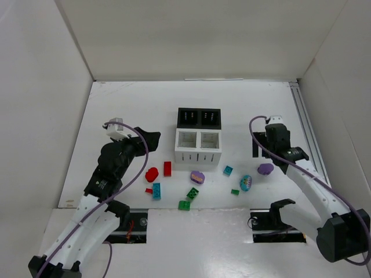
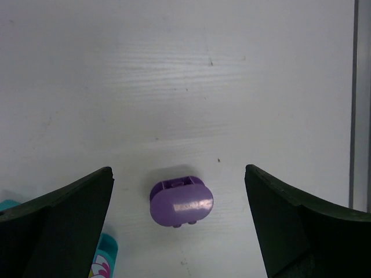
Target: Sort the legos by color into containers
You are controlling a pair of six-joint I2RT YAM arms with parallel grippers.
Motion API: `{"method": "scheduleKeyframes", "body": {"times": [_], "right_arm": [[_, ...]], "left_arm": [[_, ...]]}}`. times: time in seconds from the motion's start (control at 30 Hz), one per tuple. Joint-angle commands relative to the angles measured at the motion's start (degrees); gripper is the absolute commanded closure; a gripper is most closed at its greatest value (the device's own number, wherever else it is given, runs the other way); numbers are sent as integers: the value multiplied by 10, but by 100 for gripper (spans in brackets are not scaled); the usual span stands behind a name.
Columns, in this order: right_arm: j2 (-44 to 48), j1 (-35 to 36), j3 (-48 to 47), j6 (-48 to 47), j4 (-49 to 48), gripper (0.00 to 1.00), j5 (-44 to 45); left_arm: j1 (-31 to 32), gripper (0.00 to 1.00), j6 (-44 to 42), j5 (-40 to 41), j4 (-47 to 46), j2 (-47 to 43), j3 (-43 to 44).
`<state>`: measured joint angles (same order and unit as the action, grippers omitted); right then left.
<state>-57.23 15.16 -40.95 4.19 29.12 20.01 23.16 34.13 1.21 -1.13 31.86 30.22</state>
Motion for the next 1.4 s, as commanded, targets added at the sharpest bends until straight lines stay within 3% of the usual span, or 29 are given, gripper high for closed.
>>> {"method": "scheduleKeyframes", "body": {"times": [0.0,0.17,0.37,0.6,0.87,1.17,1.23,1.37], "right_arm": [[15,-33,14,73,41,0,-28],[21,-45,49,150,95,0,-30],[20,-56,113,216,26,0,-78],[9,-56,141,264,-42,0,-65],[-48,-69,134,264,-98,13,-65],[-63,-69,115,269,-78,53,-38],[-63,-69,121,240,-96,71,-38],[-63,-69,115,176,-129,85,-48]], "left_arm": [[0,0,6,-23,-41,-5,-9],[0,0,-6,-37,-41,17,-9],[0,0,-11,-31,-35,22,-9],[0,0,-11,-26,-41,22,-20],[0,0,-11,-26,-35,22,-20],[0,0,-11,-26,-35,22,-20],[0,0,-11,-26,-35,22,-20],[0,0,-6,-26,-35,28,-15]]}}
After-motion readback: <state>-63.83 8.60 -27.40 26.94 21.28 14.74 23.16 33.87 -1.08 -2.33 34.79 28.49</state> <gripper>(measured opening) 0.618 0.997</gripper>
